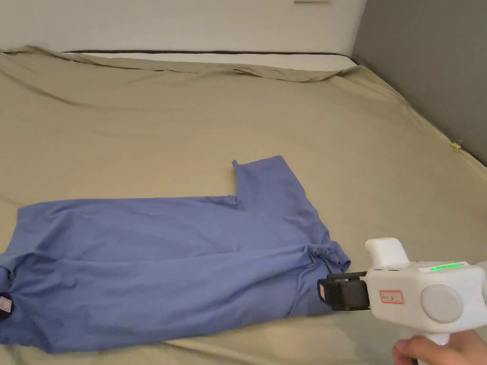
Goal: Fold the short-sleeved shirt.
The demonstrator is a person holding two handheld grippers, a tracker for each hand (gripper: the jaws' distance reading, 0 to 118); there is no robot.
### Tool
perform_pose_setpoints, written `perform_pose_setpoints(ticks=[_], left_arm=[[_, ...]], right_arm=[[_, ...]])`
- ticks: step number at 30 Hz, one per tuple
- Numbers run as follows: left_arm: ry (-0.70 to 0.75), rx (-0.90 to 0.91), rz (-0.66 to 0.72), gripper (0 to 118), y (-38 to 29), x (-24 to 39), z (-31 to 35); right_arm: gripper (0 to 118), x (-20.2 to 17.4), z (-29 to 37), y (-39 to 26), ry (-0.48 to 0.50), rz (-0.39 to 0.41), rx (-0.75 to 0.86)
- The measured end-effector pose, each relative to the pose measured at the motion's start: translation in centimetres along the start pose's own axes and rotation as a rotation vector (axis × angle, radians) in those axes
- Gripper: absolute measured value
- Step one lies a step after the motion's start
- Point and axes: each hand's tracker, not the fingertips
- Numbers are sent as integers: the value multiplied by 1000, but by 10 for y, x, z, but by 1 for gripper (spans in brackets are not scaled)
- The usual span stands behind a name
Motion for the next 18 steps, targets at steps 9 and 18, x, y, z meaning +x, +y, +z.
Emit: perform_pose_setpoints(ticks=[9,18], left_arm=[[-54,-66,114,5,7,-34,-13],[331,28,-186,5,-10,-23,23]], right_arm=[[55,-12,-50,13,-34,24,-185],[6,-1,42,35,172,7,-135]])
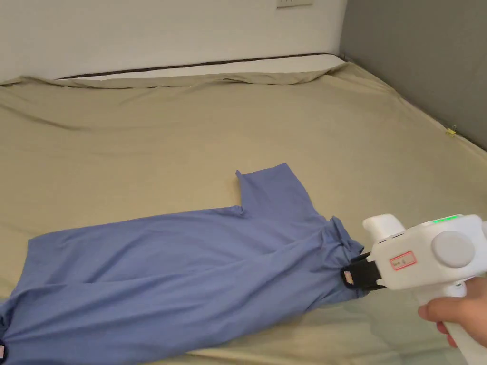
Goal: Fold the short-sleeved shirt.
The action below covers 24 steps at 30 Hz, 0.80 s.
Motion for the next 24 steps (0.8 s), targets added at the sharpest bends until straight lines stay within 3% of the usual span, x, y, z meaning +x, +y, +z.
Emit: perform_pose_setpoints(ticks=[3,7,9,10,11,13,17,19,20,21,22,23,24], left_arm=[[-9,-47,-16,5,-8,0,13],[-26,-120,-2,5,-31,-3,22],[-35,-158,8,5,-43,2,21],[-542,-340,288,5,-45,-18,10],[-441,-345,210,5,-52,-4,7],[-389,-384,172,5,-66,12,-8],[-346,-390,215,6,-79,15,-35],[-330,-381,252,28,-81,13,-40],[-367,-344,266,49,-80,11,-31],[-389,-321,277,90,-77,11,-21],[-349,-296,247,116,-75,19,-11],[-288,-271,205,118,-70,28,1],[-249,-224,182,118,-68,30,18]], right_arm=[[6,0,30,-12,-54,47,-36],[6,16,47,-50,-15,-35,-113],[6,12,46,-72,-42,-30,-144],[6,12,40,-85,-62,-31,-184],[6,12,34,-96,-71,-33,-214],[6,13,18,-114,-66,-42,-250],[6,14,-9,-125,-80,-73,-245],[24,9,-18,-128,-101,-86,-233],[32,8,-15,-126,-114,-69,-221],[45,6,-10,-124,-126,-21,-219],[74,1,-3,-122,-175,21,-223],[105,-2,8,-120,-239,56,-211],[118,-4,21,-119,-250,75,-177]])
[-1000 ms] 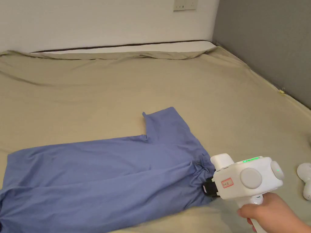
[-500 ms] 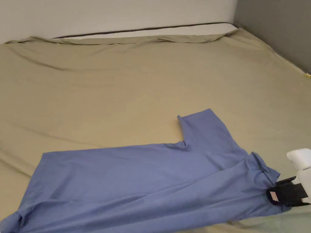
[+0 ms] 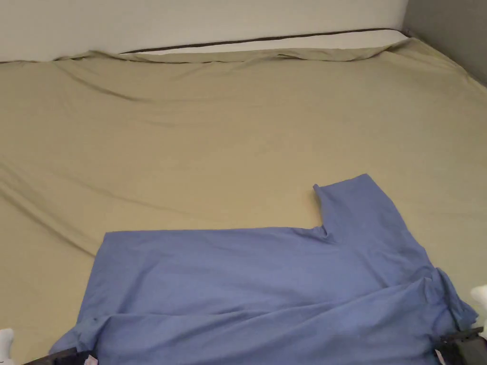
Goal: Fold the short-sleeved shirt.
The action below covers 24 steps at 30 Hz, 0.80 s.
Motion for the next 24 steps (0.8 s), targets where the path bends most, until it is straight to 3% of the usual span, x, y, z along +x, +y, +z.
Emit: perform_pose_setpoints(ticks=[3,5,6,7,8,9,11,17,21,22,23,24], left_arm=[[-4,226,9,118,-21,10,59],[5,270,14,118,-25,20,72],[-52,250,41,117,-20,23,75],[-68,228,26,101,-20,29,72],[-112,227,0,58,-25,35,70],[-138,230,-19,0,-28,42,66],[-124,210,-13,0,-25,55,42],[-190,151,-19,0,4,52,6],[-95,187,-123,0,70,45,-22],[-72,186,-139,17,90,40,-32],[-25,159,-167,72,112,37,-49],[16,125,-188,118,133,32,-70]], right_arm=[[118,2,58,-1,43,-102,269],[117,0,81,-2,127,-178,396],[110,-5,89,-1,158,-211,435],[88,-13,92,0,182,-215,427],[40,-21,93,1,191,-208,423],[3,-34,90,5,173,-183,433],[3,-55,84,6,139,-130,458],[3,-81,68,13,336,-117,435],[3,-83,70,20,393,-91,446],[3,-84,70,21,389,-84,447],[3,-84,70,23,383,-73,445],[3,-84,69,23,380,-64,441]])
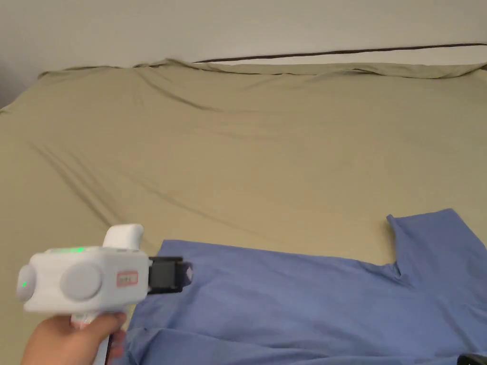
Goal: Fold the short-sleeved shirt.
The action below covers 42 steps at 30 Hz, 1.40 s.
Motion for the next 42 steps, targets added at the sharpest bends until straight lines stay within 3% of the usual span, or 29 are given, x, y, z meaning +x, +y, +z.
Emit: perform_pose_setpoints(ticks=[5,10,11,12,14,16,17,20,24,27,28,29,30,31,32,36,38,39,40,41,42], left_arm=[[67,-118,9,118,55,-48,-76],[216,-296,-200,118,43,-19,-157],[205,-232,-163,118,45,-18,-140],[210,-226,-126,114,49,-20,-135],[191,-227,-102,89,48,-19,-124],[187,-195,-191,18,40,2,-111],[192,-177,-232,7,37,11,-104],[81,-123,-109,3,44,2,-72],[-109,-24,107,3,50,-21,-9],[-170,8,151,3,52,-31,18],[-177,8,143,3,50,-28,24],[-181,7,137,3,49,-23,29],[-182,8,129,3,49,-22,32],[-182,10,122,3,47,-18,35],[-181,12,113,3,46,-13,39],[-119,35,48,3,39,4,48],[-149,10,79,3,42,-11,42],[-143,11,79,3,42,-12,42],[-142,10,81,3,43,-13,42],[-144,8,86,3,42,-19,40],[-152,4,96,3,42,-27,39]], right_arm=[[3,6,-6,-5,16,-6,-29],[3,14,-15,-11,1,-34,-77],[3,15,-16,-11,-1,-36,-82],[3,17,-16,-12,-3,-38,-85],[3,19,-17,-11,-6,-36,-89],[3,21,-20,-7,-33,-22,-110],[3,22,-24,-2,-63,3,-125],[3,30,-30,15,-104,74,-71],[3,64,-43,65,-120,63,-68],[3,111,-67,109,-111,32,-96],[12,126,-79,121,-96,7,-137],[42,143,-95,135,-98,-1,-203],[109,159,-115,144,-119,2,-287],[118,171,-133,148,-154,27,-358],[116,183,-138,156,-236,66,-347],[117,208,-180,170,-307,-60,-516],[111,213,-204,133,-326,-82,-564],[96,209,-208,129,-338,-100,-573],[93,205,-206,131,-345,-103,-561],[76,199,-199,135,-406,-69,-532],[26,190,-192,137,-372,-47,-495]])
